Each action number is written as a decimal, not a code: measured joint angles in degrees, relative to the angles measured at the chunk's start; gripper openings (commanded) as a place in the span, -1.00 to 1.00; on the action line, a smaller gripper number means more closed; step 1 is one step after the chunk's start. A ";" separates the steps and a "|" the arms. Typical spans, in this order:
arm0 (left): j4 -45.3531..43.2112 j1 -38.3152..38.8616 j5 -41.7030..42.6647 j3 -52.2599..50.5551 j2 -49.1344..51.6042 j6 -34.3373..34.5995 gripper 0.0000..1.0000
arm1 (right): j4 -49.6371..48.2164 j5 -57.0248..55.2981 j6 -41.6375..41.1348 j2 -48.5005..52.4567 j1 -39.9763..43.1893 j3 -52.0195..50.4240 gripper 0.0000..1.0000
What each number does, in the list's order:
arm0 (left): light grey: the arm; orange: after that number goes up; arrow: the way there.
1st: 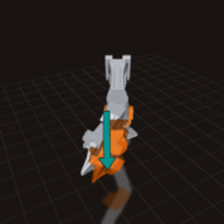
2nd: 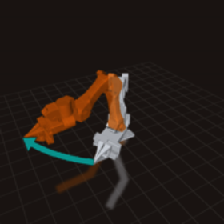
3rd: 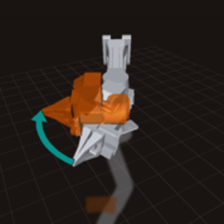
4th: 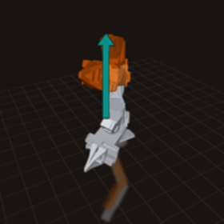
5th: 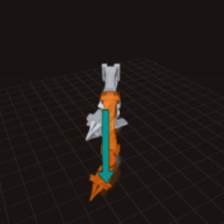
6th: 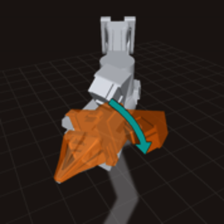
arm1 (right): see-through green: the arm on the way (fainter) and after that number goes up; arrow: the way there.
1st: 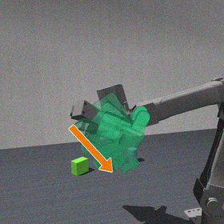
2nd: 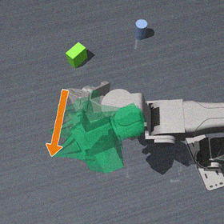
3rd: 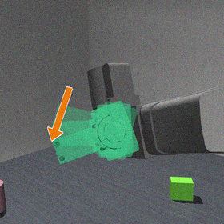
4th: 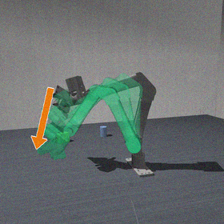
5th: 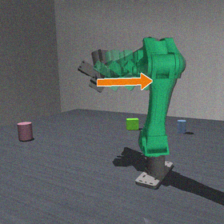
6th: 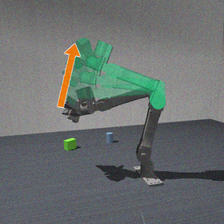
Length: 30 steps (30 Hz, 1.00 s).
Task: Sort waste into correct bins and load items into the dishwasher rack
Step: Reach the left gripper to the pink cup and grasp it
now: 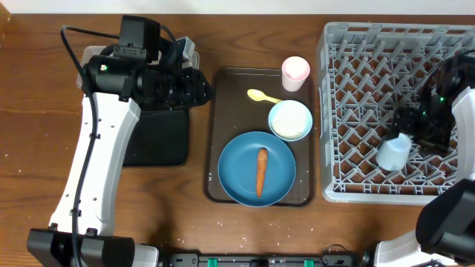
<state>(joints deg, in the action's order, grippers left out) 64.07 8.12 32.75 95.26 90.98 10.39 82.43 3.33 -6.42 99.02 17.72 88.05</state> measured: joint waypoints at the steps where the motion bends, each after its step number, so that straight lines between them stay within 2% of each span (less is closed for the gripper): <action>1: -0.04 0.13 0.00 0.00 0.00 -0.20 -0.10 | 0.94 0.09 0.00 0.04 0.00 1.86 0.88; 6: -3.65 2.34 -0.46 -0.11 0.00 -3.48 -0.10 | 6.27 0.37 0.13 0.11 0.00 14.05 0.89; 10: -11.19 6.88 -3.50 -0.11 0.07 -5.64 0.11 | 9.90 0.66 0.33 0.11 -0.33 21.77 0.87; 14: -15.21 12.70 -8.61 1.95 3.45 -6.54 0.21 | 12.04 0.83 0.61 0.09 -1.95 26.67 0.86; 19: -16.48 17.79 -12.61 9.29 17.57 -9.14 0.26 | 12.98 0.98 0.68 0.07 -5.05 27.52 0.84; 24: -21.22 19.54 -15.17 11.69 30.21 -10.51 0.29 | 13.25 1.09 0.81 0.07 -7.87 27.52 0.84; 30: -30.75 19.65 -16.72 11.74 34.18 -9.68 0.35 | 13.31 1.14 1.07 0.07 -9.70 27.52 0.84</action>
<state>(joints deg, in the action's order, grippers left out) 33.32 27.77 16.03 107.00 125.16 0.71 95.74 4.47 -5.34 99.09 8.01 115.57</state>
